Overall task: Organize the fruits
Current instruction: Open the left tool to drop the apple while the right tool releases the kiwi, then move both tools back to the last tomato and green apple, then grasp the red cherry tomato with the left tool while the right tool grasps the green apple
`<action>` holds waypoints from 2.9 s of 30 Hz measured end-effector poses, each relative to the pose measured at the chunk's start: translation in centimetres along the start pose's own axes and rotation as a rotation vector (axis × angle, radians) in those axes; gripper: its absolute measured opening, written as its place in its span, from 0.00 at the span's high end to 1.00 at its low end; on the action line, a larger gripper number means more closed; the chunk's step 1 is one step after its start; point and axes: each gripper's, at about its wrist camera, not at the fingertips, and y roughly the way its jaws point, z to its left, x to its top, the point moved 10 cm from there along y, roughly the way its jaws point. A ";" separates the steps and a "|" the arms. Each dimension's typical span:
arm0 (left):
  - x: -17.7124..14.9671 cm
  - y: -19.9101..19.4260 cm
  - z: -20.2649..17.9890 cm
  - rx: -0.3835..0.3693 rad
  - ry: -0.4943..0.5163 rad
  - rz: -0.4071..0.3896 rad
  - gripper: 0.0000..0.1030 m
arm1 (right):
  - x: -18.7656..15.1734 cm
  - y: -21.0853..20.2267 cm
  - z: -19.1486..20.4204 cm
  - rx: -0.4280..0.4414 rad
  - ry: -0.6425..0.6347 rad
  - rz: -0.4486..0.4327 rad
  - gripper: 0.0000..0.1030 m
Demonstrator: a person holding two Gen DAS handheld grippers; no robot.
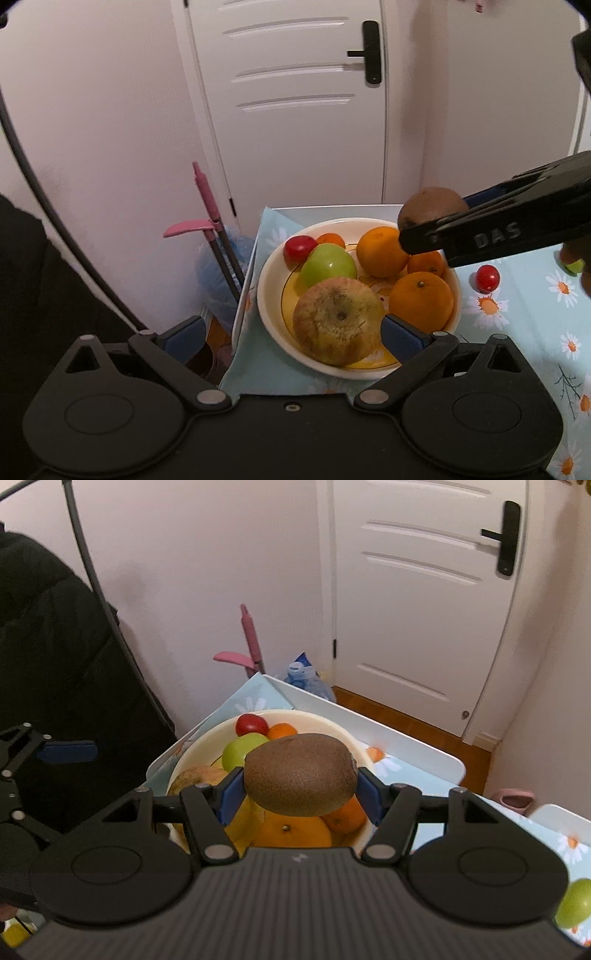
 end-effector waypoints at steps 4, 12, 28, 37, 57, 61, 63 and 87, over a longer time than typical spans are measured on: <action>-0.5 -0.2 0.3 0.016 -0.013 0.008 0.01 | -0.4 1.7 0.2 0.007 -0.017 0.019 0.23; -1.3 0.3 0.6 0.018 -0.042 0.027 0.00 | -0.7 3.2 0.3 0.021 -0.018 -0.001 0.13; -1.3 -0.4 0.2 0.014 -0.041 0.027 0.01 | -0.5 0.2 -0.5 -0.013 0.023 -0.053 0.00; -0.1 -2.6 0.1 0.007 -0.025 -0.016 0.00 | -0.5 -3.6 -0.8 -0.050 0.061 -0.082 0.00; 2.5 -7.6 -6.1 -0.049 0.035 -0.119 0.01 | -5.3 -15.5 -7.6 -0.238 0.225 -0.131 0.00; 2.4 -7.8 -8.9 -0.051 0.039 -0.104 0.01 | -7.0 -17.1 -10.4 -0.243 0.240 -0.125 0.00; 2.6 -7.6 -10.5 -0.046 0.036 -0.101 0.01 | -7.9 -17.9 -12.1 -0.248 0.236 -0.121 0.00; 1.8 6.6 -22.3 0.058 0.056 -0.026 0.30 | -15.7 -11.4 -26.4 -0.178 0.164 -0.035 0.00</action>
